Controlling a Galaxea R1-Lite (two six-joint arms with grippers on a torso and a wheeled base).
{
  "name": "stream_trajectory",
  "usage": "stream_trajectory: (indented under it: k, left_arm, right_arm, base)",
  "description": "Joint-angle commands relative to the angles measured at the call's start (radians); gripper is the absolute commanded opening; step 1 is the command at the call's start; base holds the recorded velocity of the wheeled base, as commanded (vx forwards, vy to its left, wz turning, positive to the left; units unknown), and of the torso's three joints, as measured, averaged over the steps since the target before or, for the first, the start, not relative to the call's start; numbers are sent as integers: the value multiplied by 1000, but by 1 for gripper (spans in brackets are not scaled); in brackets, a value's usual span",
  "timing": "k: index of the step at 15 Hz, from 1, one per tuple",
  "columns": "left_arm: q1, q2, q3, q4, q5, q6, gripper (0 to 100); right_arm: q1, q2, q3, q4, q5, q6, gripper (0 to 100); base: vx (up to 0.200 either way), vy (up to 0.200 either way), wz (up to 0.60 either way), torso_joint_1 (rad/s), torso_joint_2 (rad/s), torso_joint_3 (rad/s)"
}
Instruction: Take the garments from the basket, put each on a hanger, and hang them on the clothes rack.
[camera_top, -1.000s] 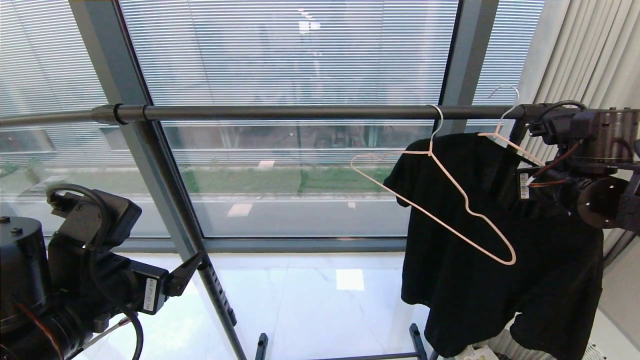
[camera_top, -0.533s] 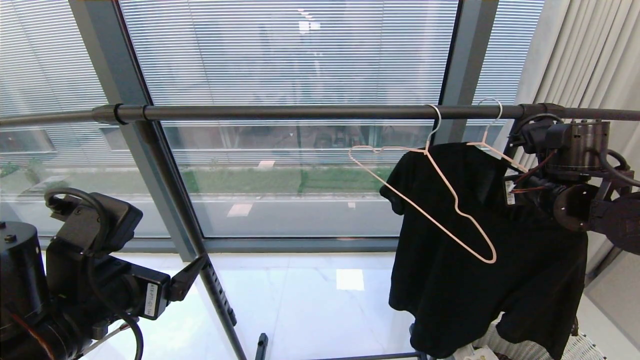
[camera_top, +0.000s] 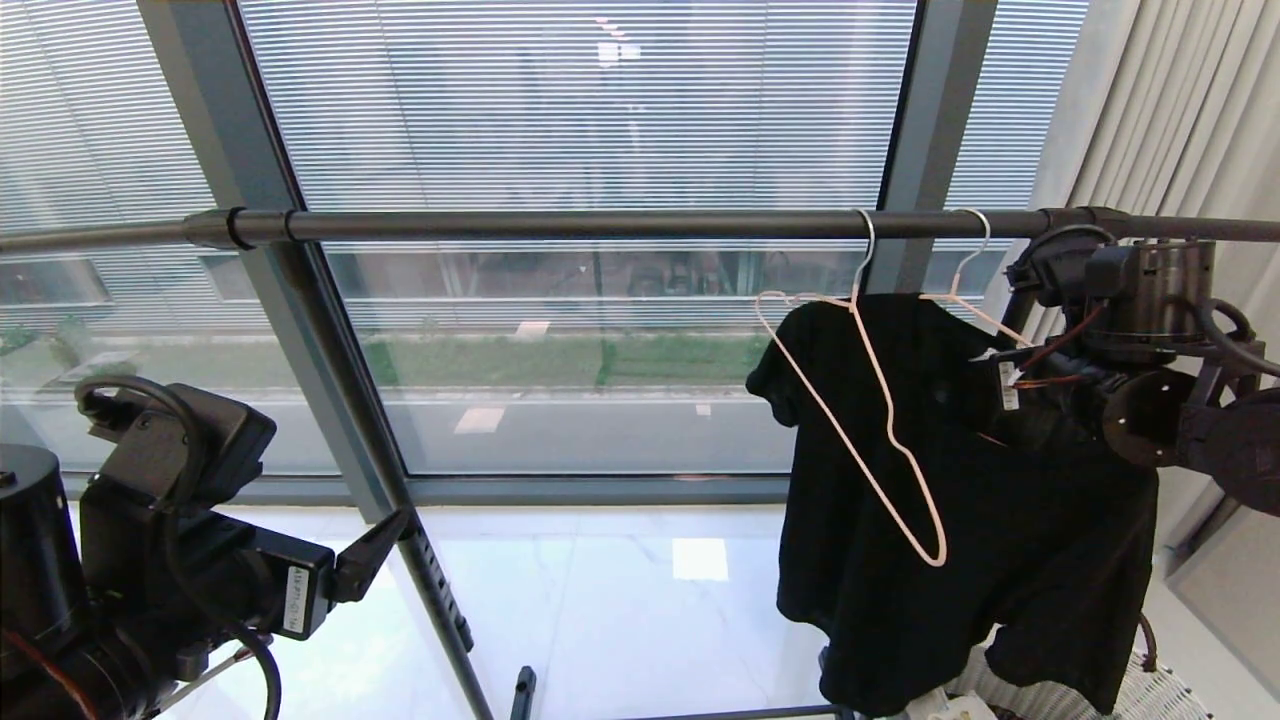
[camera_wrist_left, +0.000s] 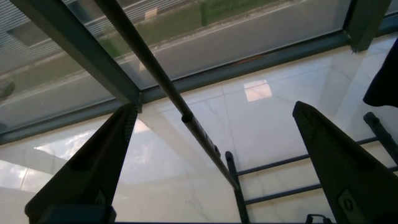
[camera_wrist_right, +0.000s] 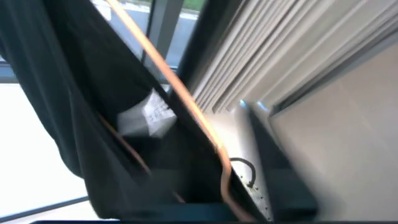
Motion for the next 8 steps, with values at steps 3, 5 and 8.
stream_trajectory:
  k: [3,5,8]
  left_arm:
    - [31,-19,1,0,1,0,100]
    - [51,-36,7,1,2,4,100]
    - [72,-54,21,0,1,4,100]
  right_arm:
    - [47,-169,-14,87,-1,-58,100]
    - [79,-271,-94,227,-1,-67,100]
    - [79,-367,-155,441,-1,-67,100]
  base:
    - [0,0,0,0,0,0]
    - [0,0,0,0,0,0]
    - [-133,0,0,3,2,-3]
